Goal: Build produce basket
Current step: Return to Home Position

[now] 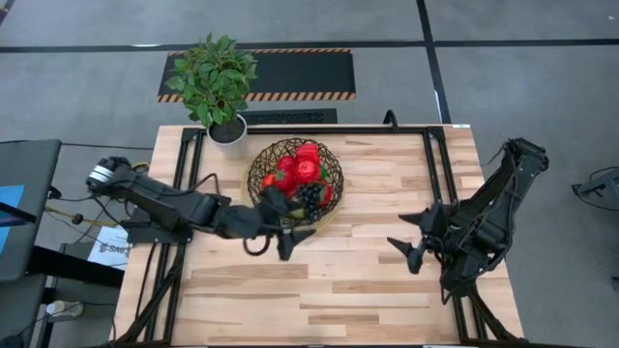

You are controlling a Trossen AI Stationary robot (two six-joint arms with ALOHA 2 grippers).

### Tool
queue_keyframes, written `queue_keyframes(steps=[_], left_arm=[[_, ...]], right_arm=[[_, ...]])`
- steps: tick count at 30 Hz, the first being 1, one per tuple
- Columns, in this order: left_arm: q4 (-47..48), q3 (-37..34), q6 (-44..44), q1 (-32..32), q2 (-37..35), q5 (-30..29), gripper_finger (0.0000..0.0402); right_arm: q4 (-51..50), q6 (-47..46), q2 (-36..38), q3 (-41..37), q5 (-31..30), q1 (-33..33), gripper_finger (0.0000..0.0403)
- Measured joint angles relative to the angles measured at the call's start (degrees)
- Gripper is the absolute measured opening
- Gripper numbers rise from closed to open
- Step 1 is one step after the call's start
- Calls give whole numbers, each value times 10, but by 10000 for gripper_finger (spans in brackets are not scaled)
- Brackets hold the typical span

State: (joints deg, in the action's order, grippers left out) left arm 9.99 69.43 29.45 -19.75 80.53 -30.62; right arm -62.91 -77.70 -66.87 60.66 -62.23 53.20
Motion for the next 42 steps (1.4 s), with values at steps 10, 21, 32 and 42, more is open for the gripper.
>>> queue_keyframes(steps=[10, 21, 32, 42], left_arm=[[37, -1, -129, 20, -101, 173, 359], [-33, -143, -251, 72, -307, 254, 359], [-314, -413, -141, 141, -456, 307, 359], [-271, -426, -93, 220, -484, 380, 359]], right_arm=[[45, 156, 110, 0, -90, -56, 368], [273, 548, 302, -2, -18, -53, 368], [610, 705, 458, -236, 164, -190, 368], [502, 628, 665, -334, 208, -270, 368]])
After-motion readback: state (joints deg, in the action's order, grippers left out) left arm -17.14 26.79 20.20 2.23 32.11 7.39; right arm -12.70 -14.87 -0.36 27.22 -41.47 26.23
